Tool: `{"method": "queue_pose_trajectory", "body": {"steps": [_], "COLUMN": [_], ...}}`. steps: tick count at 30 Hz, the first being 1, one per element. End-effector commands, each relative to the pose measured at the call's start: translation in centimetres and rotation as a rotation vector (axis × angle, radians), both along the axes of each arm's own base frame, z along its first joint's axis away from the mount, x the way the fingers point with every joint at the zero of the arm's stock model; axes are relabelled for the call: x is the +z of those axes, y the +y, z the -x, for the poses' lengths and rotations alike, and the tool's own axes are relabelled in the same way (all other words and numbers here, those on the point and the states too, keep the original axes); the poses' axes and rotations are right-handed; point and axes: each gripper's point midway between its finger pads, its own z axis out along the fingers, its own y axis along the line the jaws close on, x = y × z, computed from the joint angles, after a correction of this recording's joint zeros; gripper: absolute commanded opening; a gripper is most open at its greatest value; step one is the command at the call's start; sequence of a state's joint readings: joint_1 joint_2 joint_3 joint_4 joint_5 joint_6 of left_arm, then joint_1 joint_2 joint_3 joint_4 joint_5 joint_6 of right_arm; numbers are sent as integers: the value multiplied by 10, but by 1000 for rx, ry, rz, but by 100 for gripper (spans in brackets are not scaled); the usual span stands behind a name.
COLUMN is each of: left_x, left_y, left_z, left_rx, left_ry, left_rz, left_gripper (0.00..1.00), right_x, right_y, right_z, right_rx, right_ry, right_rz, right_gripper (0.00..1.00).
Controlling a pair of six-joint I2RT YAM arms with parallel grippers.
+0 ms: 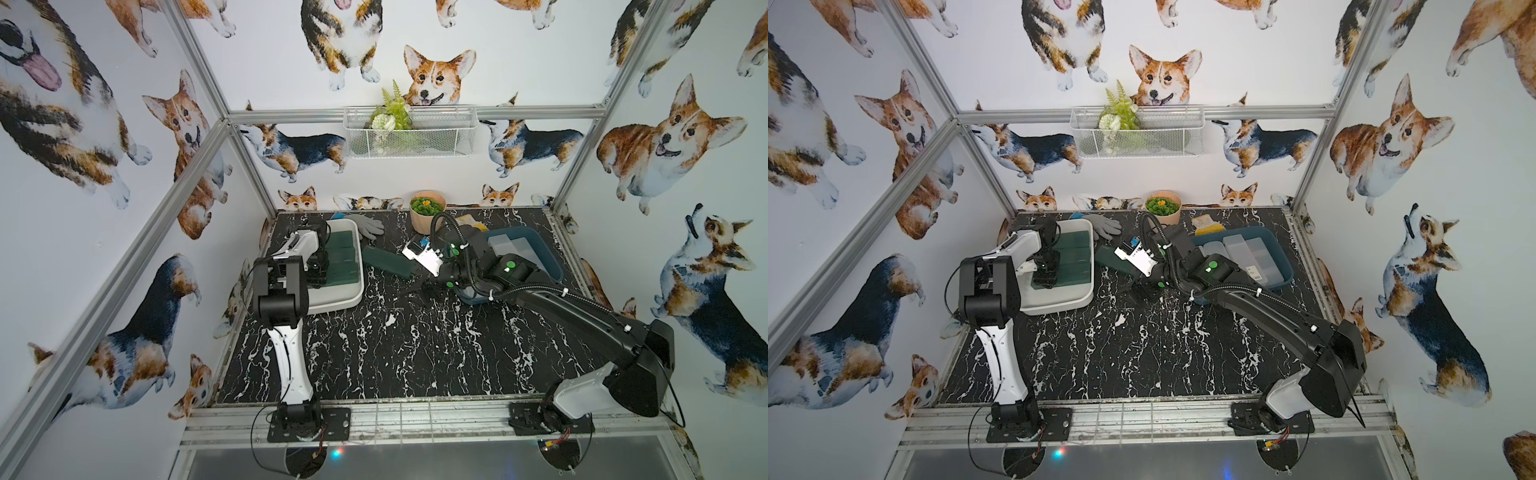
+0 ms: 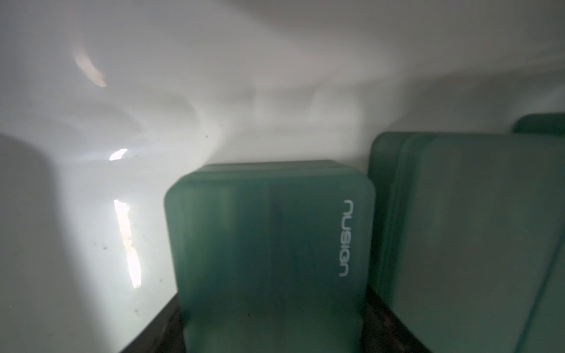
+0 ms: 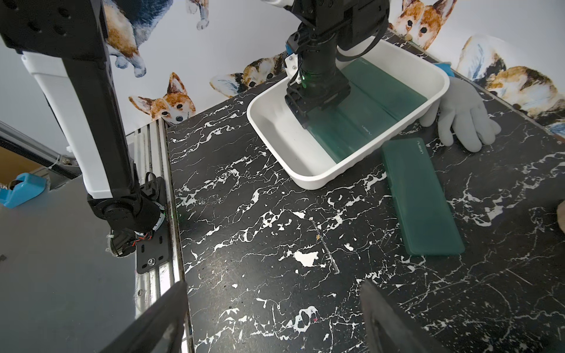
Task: Place the pencil cases by color into the storage box
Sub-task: Place the pencil case at the storage box.
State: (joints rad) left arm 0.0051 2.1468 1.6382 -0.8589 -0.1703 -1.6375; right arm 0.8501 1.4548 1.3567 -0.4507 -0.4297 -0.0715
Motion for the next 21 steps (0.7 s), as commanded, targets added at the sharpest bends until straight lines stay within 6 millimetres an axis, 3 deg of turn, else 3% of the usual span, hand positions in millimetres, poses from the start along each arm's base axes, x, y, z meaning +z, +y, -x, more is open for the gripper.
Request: {"method": "queue_pose_trajectory", "body": {"steps": [1,7,17,21], "left_x": [2,15,37,45], "left_y": [-3,-3,-15,-25], "left_z": [-6,-10,-9,-5], "left_rx": [35,23,-45,-148], "left_ry": [-25,-49,-113,-128], "left_rz": [22,15,74,100], "left_gripper": [72,88,95,96], "right_x": [10,10,10,11], "right_y": [2,-1,-8,-13], "right_z": [0,1,6,8], "right_rx": [3,-6,-22,-32], "right_ry": [-11,-8,2,1], "right_rz": [-35,-36,-49,-52], "right_gripper": [89,89,89,89]}}
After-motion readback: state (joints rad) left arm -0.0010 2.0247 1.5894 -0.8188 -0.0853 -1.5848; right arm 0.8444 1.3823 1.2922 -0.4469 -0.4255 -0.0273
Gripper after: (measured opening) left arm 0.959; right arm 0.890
